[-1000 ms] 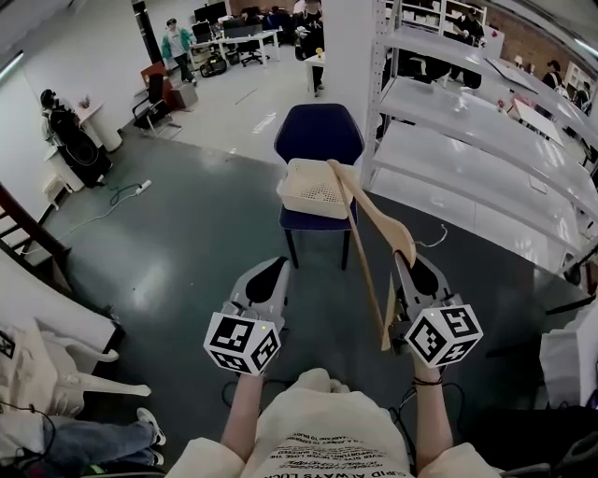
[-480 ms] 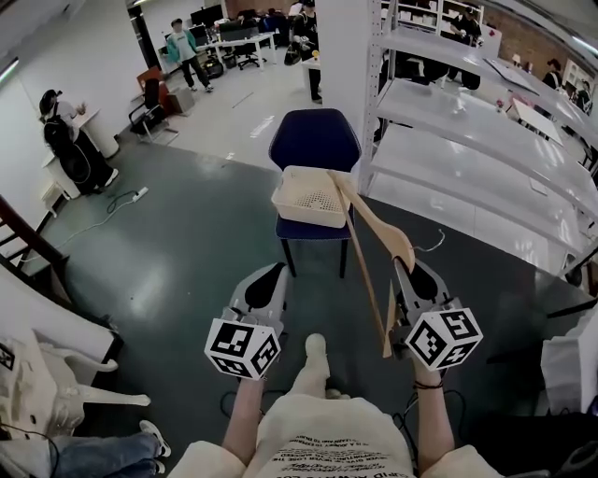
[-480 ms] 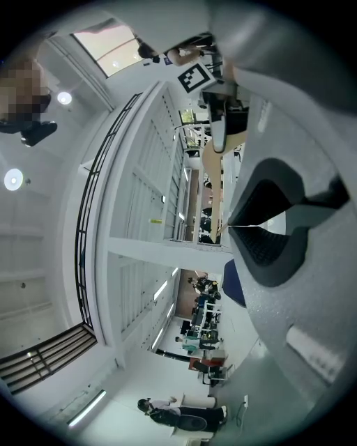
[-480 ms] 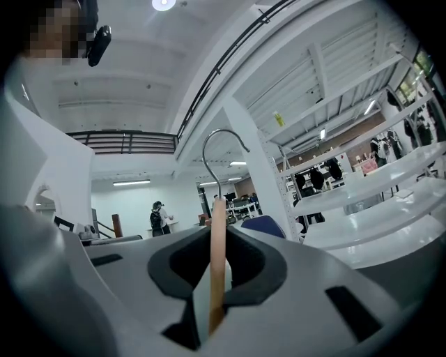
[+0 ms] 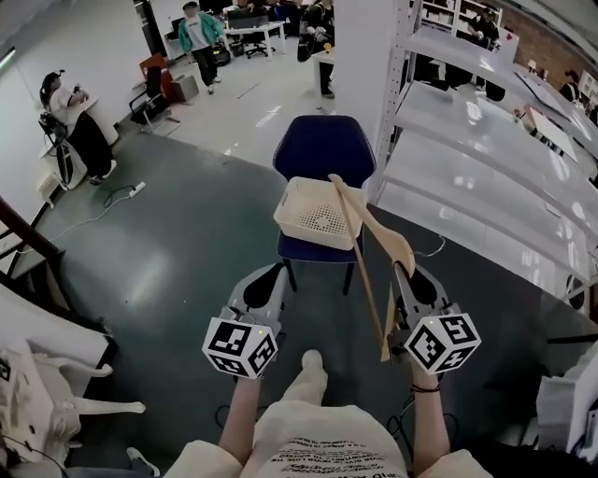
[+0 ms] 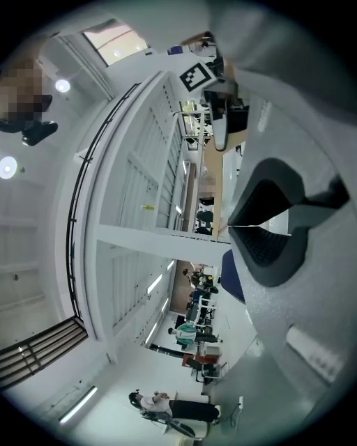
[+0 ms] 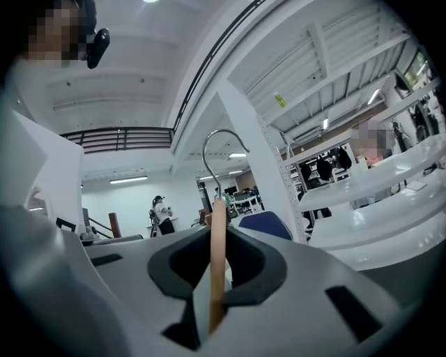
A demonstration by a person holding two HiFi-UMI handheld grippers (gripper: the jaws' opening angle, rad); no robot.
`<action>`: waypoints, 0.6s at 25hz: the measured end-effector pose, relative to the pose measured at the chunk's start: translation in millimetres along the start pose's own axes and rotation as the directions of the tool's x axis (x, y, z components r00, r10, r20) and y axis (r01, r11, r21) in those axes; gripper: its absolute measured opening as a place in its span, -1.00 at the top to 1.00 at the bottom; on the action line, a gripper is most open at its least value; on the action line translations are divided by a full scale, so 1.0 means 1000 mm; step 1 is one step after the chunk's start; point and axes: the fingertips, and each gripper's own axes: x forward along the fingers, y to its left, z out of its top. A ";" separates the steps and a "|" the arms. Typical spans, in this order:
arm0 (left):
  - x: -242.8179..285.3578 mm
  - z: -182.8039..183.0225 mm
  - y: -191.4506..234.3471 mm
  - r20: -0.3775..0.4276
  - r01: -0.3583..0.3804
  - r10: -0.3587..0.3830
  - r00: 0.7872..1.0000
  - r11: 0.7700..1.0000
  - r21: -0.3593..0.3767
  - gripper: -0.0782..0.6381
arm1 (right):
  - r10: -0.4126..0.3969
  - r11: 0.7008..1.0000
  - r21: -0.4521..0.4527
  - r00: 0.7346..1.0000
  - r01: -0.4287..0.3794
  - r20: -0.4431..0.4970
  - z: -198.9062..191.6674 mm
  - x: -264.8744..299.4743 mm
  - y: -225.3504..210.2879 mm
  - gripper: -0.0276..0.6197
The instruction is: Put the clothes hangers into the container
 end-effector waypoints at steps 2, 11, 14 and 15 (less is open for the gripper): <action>0.024 0.001 0.019 -0.016 0.004 -0.004 1.000 1.000 0.001 0.72 | -0.008 1.000 0.010 1.000 0.008 -0.007 0.003 0.028 -0.011 0.75; 0.124 -0.001 0.092 -0.073 0.019 -0.020 0.997 1.000 -0.009 0.72 | -0.032 0.998 0.048 0.999 0.034 -0.036 0.009 0.141 -0.055 0.75; 0.146 -0.003 0.108 -0.079 0.029 -0.030 0.996 0.999 -0.015 0.72 | -0.029 0.999 0.042 0.999 0.030 -0.043 0.009 0.166 -0.062 0.75; 0.153 -0.005 0.112 -0.082 0.032 -0.033 0.996 0.999 -0.019 0.72 | -0.026 0.999 0.039 0.999 0.028 -0.048 0.009 0.173 -0.065 0.75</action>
